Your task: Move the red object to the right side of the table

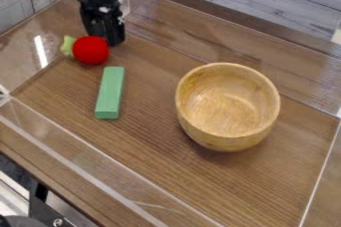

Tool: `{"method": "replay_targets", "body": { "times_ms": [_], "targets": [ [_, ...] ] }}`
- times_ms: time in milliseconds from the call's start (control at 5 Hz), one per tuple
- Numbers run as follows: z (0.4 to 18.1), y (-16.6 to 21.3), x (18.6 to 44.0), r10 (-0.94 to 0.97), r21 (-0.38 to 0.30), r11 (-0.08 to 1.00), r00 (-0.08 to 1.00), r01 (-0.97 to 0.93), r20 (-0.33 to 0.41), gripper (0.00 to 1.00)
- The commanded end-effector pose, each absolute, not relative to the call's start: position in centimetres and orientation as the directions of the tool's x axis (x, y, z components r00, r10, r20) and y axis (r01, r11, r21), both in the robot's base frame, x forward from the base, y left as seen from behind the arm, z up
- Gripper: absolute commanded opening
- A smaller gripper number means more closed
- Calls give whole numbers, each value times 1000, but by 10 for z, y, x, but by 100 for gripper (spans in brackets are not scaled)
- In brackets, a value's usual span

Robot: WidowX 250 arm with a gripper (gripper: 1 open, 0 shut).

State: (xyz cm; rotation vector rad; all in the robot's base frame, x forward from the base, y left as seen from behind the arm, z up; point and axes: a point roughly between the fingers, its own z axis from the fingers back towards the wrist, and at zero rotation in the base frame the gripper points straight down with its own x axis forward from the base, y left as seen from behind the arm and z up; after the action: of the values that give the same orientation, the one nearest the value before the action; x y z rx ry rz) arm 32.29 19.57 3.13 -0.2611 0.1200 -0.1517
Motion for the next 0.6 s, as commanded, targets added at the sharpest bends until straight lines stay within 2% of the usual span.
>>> {"method": "replay_targets", "body": {
  "times_ms": [0, 200, 400],
  "targets": [
    [43, 206, 330, -218, -216, 955, 975, 203, -48, 100],
    [41, 215, 325, -262, -215, 945, 964, 246, -49, 0],
    [59, 218, 318, -213, -208, 957, 976, 201, -40, 0]
  ]
}}
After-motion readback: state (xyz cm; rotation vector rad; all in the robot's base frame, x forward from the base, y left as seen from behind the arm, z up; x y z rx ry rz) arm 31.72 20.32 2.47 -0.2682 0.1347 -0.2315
